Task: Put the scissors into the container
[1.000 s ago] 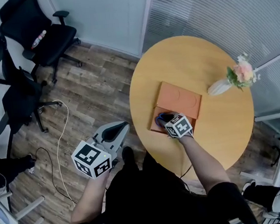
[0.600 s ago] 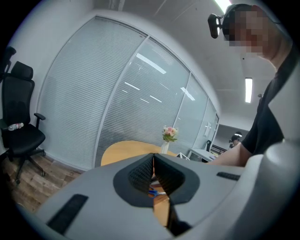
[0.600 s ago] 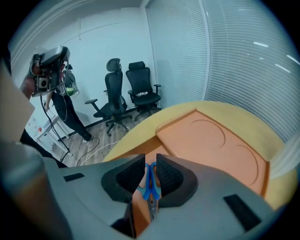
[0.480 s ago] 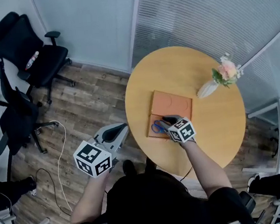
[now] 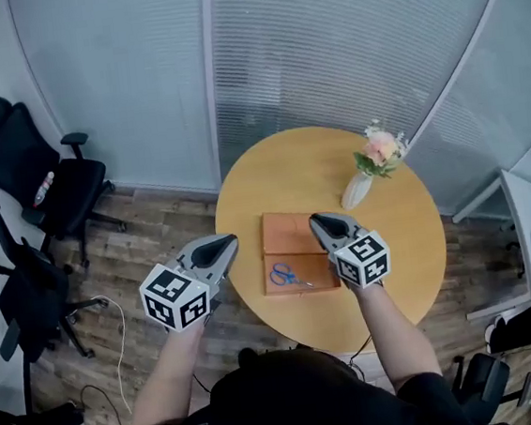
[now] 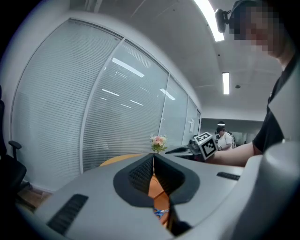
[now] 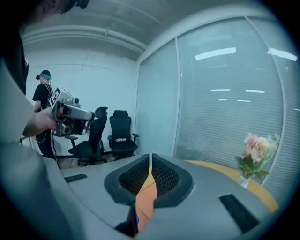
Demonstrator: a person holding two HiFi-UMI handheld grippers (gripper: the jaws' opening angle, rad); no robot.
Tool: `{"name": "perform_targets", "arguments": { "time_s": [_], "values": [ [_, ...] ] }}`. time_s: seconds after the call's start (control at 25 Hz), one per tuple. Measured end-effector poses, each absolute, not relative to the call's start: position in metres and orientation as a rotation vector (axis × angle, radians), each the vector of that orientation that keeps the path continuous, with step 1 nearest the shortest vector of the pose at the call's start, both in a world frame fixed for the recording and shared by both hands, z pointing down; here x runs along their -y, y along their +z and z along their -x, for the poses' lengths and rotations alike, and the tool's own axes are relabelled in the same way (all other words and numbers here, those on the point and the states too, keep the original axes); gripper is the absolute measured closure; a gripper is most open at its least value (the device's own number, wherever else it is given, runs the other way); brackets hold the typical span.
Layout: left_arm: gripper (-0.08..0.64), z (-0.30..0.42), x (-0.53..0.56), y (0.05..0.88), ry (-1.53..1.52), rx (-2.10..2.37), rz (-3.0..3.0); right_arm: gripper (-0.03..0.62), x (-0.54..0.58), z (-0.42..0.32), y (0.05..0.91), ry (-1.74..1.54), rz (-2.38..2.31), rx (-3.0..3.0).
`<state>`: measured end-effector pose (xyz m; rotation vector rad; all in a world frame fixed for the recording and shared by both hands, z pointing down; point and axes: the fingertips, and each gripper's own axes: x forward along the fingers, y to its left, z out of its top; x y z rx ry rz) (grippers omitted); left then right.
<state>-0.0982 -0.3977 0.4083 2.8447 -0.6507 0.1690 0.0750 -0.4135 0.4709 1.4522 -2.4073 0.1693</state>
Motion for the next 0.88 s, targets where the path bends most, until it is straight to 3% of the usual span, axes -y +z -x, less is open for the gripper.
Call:
{"name": "perform_targets", "arguments": {
  "time_s": [0.48,0.88],
  "values": [
    [0.546,0.032,0.429,0.338,0.149,0.838,-2.993,0.557,0.378,-0.128,0.317,-0.117,-1.706,2.681],
    [0.546,0.005,0.424,0.331,0.144,0.908,-2.989,0.557,0.361,-0.157,0.311,-0.217,-1.786,2.640]
  ]
}}
